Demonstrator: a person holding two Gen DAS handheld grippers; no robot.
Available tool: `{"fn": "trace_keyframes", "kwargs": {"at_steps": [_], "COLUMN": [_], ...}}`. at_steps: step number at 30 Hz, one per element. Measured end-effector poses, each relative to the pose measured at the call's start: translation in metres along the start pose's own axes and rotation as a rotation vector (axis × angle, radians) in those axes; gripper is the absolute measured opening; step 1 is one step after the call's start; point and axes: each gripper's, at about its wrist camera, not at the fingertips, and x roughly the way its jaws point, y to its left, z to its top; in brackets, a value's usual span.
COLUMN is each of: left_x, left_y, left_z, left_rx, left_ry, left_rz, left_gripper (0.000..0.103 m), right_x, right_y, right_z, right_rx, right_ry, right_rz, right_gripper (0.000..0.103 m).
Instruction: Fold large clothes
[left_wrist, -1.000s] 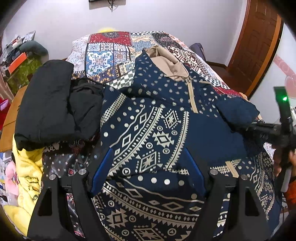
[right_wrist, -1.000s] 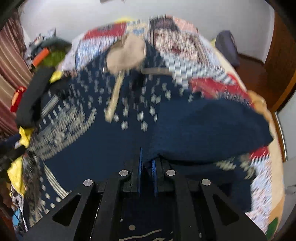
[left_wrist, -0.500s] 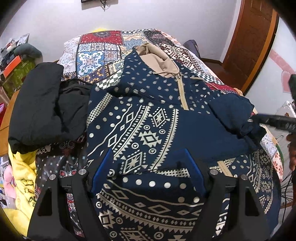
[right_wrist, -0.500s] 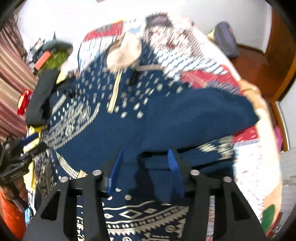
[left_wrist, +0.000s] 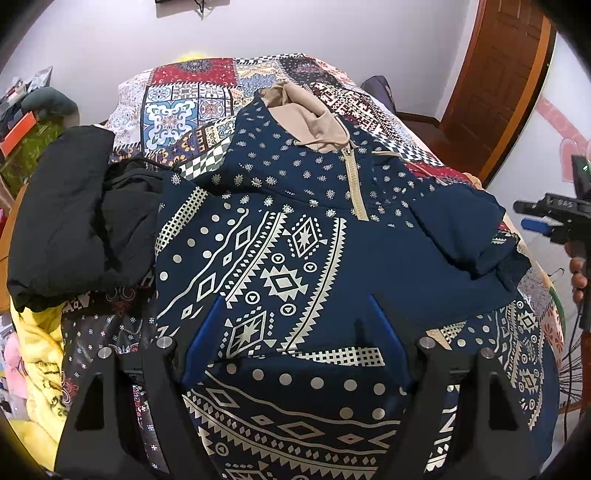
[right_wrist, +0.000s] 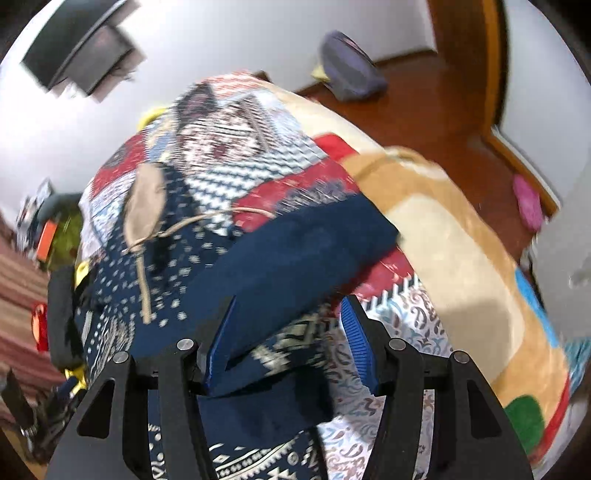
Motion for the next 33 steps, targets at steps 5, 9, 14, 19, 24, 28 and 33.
{"fn": "trace_keyframes", "kwargs": {"at_steps": [5, 9, 14, 19, 24, 28, 33], "left_x": [0.005, 0.007, 0.008, 0.006, 0.002, -0.004, -0.014], "left_y": [0.003, 0.005, 0.009, 0.013, 0.015, 0.017, 0.026], "left_z": [-0.001, -0.002, -0.002, -0.002, -0.004, -0.003, -0.004], "left_rx": [-0.015, -0.018, -0.028, -0.031, -0.039, -0.044, -0.076], "left_ry": [0.012, 0.016, 0.016, 0.012, 0.000, -0.016, -0.040], "left_rz": [0.000, 0.006, 0.006, 0.012, 0.003, -0.003, -0.010], "left_gripper": [0.077, 0.077, 0.077, 0.077, 0.077, 0.077, 0.077], "right_x": [0.033, 0.052, 0.061, 0.048, 0.006, -0.030, -0.069], "right_y": [-0.023, -0.030, -0.029, -0.016, 0.013, 0.052, 0.122], "right_z": [0.002, 0.008, 0.019, 0.026, 0.033, 0.039, 0.030], "right_rx": [0.101, 0.191, 0.228, 0.164, 0.074, -0.035, -0.231], "right_ry": [0.087, 0.114, 0.086, 0.030, -0.076, -0.152, -0.238], "right_rz": [0.014, 0.078, 0.060, 0.004, 0.024, 0.080, 0.141], "right_gripper": [0.053, 0.053, 0.032, 0.011, 0.008, 0.007, 0.007]}}
